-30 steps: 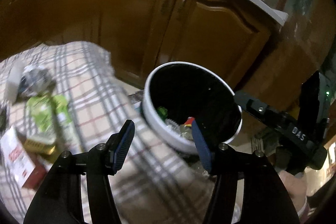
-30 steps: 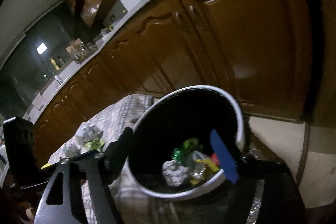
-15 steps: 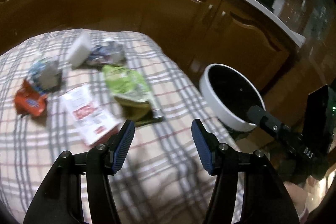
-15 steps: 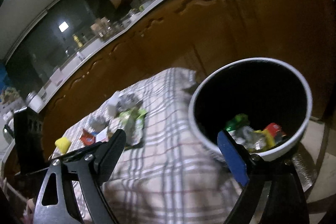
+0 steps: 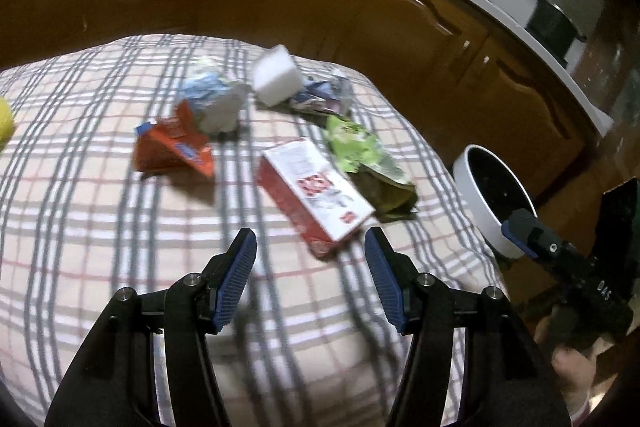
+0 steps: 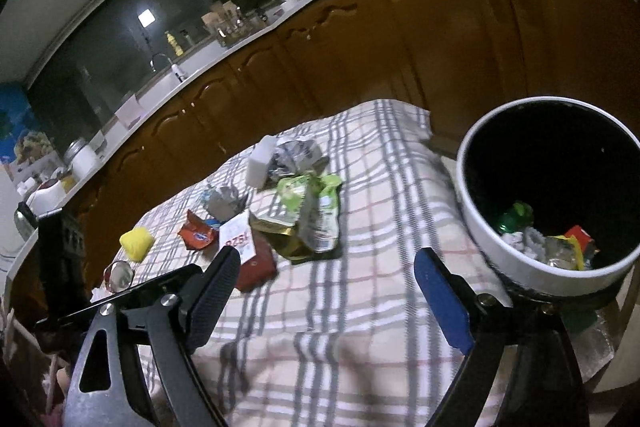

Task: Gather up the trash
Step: 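Grasp the blue-orange snack wrapper with the left tool while the right tool grasps the red juice box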

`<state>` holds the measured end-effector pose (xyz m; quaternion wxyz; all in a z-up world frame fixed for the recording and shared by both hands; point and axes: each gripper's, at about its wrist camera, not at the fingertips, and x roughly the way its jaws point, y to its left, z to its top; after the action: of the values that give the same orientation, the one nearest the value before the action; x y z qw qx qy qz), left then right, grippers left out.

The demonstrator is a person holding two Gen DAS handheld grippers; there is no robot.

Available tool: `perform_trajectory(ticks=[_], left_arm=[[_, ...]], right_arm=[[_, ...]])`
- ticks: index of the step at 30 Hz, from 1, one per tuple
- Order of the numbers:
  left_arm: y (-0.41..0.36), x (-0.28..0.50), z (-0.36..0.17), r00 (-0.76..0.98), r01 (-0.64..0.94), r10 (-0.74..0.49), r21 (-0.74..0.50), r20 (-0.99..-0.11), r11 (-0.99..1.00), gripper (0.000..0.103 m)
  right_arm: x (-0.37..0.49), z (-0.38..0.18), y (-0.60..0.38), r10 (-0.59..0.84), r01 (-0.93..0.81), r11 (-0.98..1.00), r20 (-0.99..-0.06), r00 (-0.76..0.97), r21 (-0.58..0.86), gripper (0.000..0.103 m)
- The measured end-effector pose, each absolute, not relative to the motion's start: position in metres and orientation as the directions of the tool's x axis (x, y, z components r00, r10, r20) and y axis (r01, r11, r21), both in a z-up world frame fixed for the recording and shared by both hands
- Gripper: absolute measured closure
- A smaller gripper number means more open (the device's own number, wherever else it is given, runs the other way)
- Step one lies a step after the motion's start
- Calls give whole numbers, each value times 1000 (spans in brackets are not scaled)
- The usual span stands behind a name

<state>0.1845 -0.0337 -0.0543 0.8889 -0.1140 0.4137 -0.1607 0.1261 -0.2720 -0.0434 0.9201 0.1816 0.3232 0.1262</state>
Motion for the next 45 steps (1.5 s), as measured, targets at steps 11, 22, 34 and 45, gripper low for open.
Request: perform_trajectory(ticks=[11,22,34,45], left_arm=[[16,192,-59,629,100,-322,-338,-708,936,46],[42,236,-53,639,61,-271,-305,-720,951,36],[40,276,-74,595,109,-275,-263,-755,959,66],[39,250,-63,621,137,-298,-273,-725,952,101]], right_arm=[[139,-50,-219,441,-240,888,-580,685,391,23],[175,-71,-166,479,-357,877,-654,586,322,39],[205,-83,-149,469,-394,875,-689,553,280,49],[182,-75,-159,463,-375,882,-679,570,287,53]])
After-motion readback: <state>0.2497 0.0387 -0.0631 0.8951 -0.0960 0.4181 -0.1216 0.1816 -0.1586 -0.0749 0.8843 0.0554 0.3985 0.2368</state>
